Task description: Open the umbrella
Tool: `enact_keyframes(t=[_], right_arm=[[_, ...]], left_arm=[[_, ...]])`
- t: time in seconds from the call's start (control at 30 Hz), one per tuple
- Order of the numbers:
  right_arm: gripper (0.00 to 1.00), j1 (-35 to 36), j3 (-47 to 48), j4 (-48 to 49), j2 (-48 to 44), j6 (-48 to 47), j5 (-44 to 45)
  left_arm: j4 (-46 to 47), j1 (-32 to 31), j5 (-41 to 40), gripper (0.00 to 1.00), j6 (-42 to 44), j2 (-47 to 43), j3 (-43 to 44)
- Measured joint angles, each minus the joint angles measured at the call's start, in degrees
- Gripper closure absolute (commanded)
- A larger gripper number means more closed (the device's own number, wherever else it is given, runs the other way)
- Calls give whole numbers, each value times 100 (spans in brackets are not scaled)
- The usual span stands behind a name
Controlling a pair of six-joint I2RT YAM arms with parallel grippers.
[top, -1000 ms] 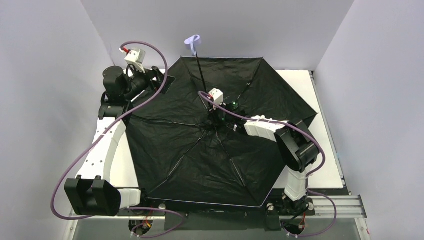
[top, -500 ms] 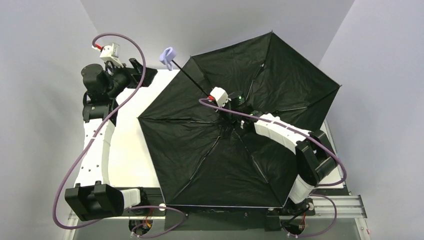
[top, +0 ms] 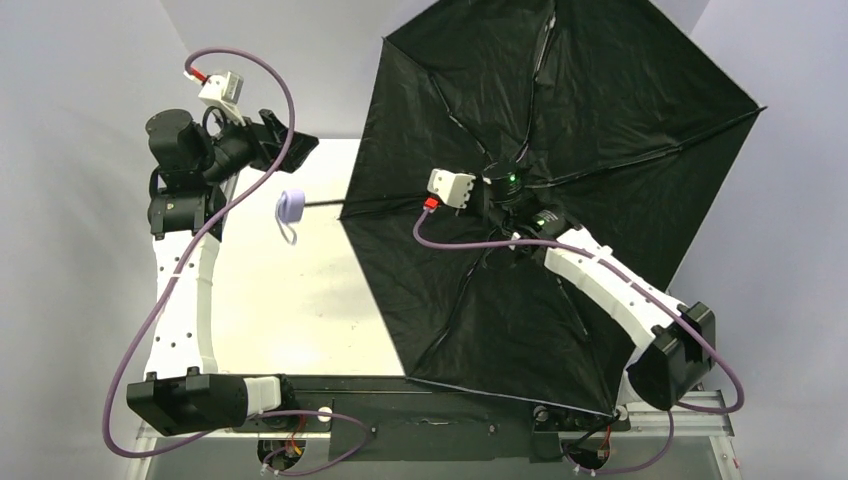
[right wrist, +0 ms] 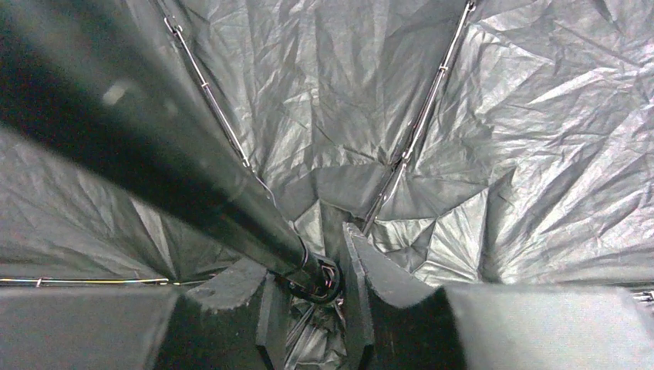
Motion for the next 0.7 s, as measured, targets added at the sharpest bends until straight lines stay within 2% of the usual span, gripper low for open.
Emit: enact_keyframes(t=[0.13, 0.4, 0.47, 0.7], right_arm=[[100, 0, 61, -166, -297, -1021, 304], [100, -22, 116, -280, -741, -2850, 745], [100, -42, 157, -243, -802, -3224, 857], [100, -273, 166, 74, -898, -4459, 911]], left_arm=[[-435, 22, 313, 3, 278, 52, 138], [-1054, -22, 1644, 3, 737, 184, 549], [-1386, -236, 1808, 3, 1021, 186, 629], [-2573, -1652, 1759, 3, 2208, 92, 487]])
